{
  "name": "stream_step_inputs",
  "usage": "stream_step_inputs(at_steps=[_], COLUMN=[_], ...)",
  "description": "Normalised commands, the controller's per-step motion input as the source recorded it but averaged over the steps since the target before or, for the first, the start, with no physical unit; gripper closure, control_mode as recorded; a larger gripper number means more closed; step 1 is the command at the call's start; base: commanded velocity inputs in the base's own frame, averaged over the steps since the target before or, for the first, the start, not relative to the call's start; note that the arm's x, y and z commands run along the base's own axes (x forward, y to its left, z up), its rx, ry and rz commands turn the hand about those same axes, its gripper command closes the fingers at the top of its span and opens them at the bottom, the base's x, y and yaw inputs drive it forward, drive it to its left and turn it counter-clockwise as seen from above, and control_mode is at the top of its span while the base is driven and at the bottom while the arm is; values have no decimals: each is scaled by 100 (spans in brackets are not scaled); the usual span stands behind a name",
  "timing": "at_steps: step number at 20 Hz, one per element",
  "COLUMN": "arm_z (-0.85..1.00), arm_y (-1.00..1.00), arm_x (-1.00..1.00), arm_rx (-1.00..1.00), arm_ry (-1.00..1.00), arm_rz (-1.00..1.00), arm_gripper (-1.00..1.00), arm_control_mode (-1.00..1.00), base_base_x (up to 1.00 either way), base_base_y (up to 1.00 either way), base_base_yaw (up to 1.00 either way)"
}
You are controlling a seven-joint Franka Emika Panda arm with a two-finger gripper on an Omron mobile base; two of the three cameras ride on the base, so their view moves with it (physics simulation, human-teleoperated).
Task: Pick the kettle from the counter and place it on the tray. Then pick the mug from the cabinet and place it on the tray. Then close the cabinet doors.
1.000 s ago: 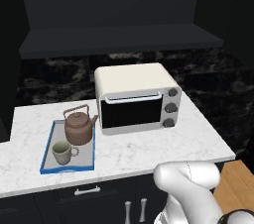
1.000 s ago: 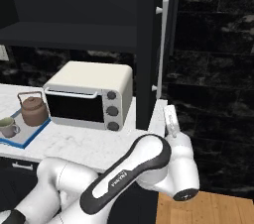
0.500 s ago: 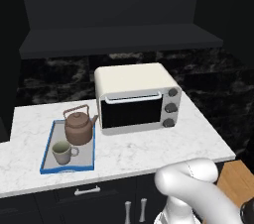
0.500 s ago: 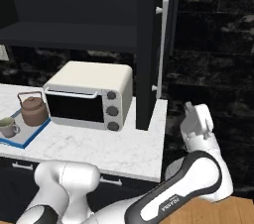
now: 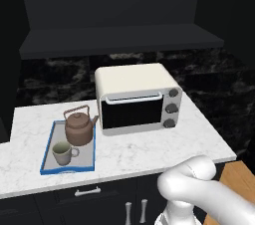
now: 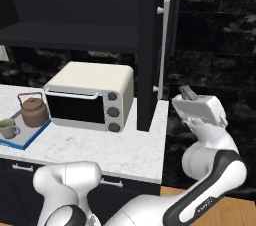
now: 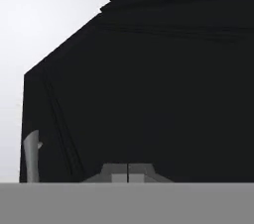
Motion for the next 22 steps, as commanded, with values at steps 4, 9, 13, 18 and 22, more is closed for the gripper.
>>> stream_step_inputs(at_steps=[4,9,13,18,22], arm_z=[77,57,63,38,14], arm_y=[69,99,100,84,65], arm_x=[-78,-95,-100,-49,0], arm_rx=[-3,-17,-25,-26,-22], arm_ry=[-37,-34,-29,10,41], arm_rz=[25,23,18,3,0], arm_gripper=[100,100,100,100,100], arm_control_mode=[-100,-100,-100,-100,-100], base_base_x=[0,0,0,0,0], base_base_y=[0,0,0,0,0], base_base_yaw=[0,0,0,0,0])
